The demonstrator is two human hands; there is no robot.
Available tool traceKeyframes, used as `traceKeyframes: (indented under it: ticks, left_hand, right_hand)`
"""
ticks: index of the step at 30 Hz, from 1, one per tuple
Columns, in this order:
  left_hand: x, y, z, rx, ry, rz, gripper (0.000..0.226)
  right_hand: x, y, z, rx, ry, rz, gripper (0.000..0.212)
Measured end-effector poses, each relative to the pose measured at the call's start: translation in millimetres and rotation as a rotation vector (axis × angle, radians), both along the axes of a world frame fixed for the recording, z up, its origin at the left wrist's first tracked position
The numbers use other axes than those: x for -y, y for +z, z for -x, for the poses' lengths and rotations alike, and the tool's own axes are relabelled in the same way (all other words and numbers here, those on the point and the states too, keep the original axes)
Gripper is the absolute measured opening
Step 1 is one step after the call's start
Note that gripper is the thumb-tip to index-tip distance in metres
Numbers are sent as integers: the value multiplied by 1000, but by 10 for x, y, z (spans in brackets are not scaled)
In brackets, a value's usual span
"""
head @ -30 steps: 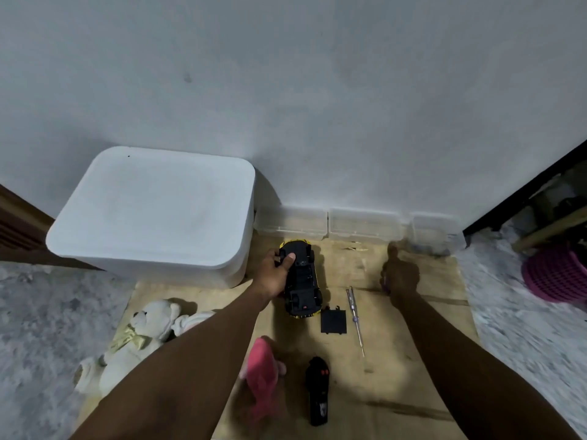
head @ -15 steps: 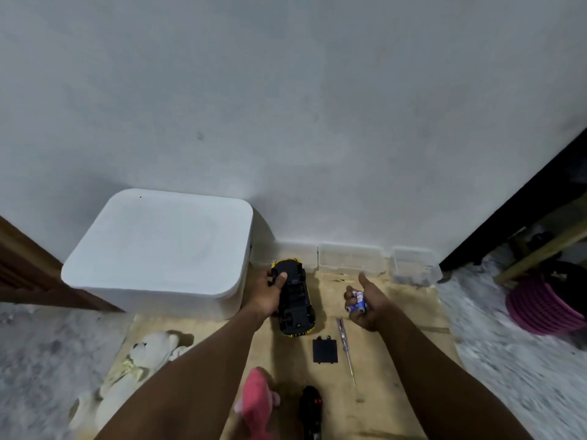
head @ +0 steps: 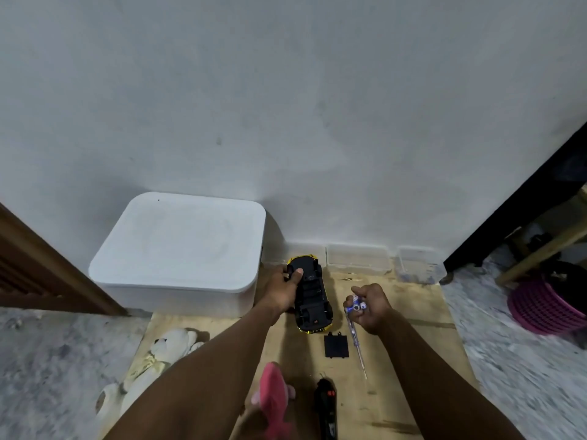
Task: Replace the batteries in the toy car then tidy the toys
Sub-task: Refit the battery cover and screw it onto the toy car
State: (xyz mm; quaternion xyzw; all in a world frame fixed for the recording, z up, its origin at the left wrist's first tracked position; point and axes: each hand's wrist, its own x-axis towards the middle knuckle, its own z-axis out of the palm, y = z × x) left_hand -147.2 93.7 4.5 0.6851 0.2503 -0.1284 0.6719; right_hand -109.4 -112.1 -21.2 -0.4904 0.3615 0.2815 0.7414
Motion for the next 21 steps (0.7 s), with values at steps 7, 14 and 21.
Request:
traceKeyframes:
  ticks: [7,14,21]
  left_hand:
    - [-26,65,-25,-12,-26,-11,27]
    - [41,33,-91,-41,-117,-6,32]
    - [30,-8,-147,-58,-104,21,32]
  right_hand:
    - [-143,168,-15,78,40,-114,4]
    - [-204,314,-126,203,57,58,7]
    - [-216,507,-152,243,30,8,16]
